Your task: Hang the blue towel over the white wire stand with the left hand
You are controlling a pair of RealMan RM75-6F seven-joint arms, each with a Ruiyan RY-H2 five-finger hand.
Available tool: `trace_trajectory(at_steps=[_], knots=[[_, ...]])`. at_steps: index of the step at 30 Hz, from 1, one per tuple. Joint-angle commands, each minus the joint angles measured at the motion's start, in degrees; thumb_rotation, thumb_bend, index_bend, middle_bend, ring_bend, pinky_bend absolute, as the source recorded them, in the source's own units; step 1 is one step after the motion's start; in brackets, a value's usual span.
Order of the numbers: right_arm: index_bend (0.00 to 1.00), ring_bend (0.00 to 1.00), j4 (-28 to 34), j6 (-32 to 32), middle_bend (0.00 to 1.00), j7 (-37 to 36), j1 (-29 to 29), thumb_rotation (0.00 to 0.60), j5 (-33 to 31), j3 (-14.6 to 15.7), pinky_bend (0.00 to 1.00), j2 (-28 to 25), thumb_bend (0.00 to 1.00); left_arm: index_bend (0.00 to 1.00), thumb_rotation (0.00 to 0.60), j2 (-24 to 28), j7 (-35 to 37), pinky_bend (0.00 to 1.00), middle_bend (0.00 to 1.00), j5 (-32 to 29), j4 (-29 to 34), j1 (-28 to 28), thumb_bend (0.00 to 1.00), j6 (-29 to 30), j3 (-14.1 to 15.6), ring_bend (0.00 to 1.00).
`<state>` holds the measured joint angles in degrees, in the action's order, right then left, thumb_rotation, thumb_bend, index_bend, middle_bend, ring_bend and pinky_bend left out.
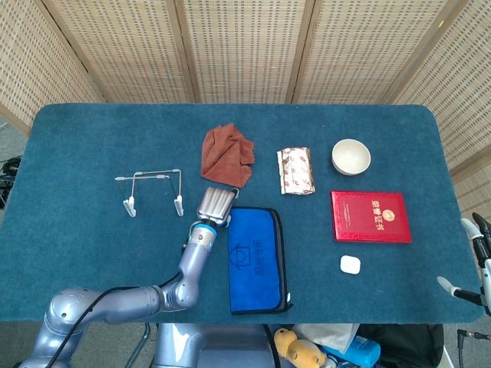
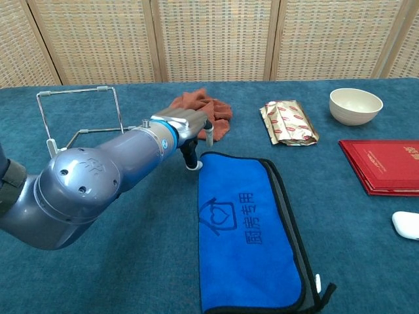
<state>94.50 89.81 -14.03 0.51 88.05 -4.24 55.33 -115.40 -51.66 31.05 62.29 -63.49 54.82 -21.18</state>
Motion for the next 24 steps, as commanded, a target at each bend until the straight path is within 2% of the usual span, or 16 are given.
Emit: trace_trajectory(at_steps=[1,10,24], knots=[[0.02,0.0,-0.02,-0.15,0.0,-0.17,0.05,0.6,-0.2,-0.05,0.0,-0.06,0.0,0.33,0.6,0.14,0.36,0.83,0.79,-0.15,0.31,-0.23,0.35,0.01,-0.38,0.86],[0.02,0.0,0.0,-0.22,0.0,-0.35,0.1,0.6,-0.07,0.02,0.0,-0.12,0.0,0.34,0.6,2.07,0.4,0.83,0.79,-0.09,3.9,-0.91,0.35,1.72,-1.33,0.86],[0.02,0.0,-0.25,-0.71,0.0,-1.03,0.31,0.6,-0.46,-0.05,0.0,-0.26,0.0,0.35,0.6,-2.38,1.31,0.83,0.79,-1.43,-2.73,-1.93,0.35,0.36,-0.28,0.86]])
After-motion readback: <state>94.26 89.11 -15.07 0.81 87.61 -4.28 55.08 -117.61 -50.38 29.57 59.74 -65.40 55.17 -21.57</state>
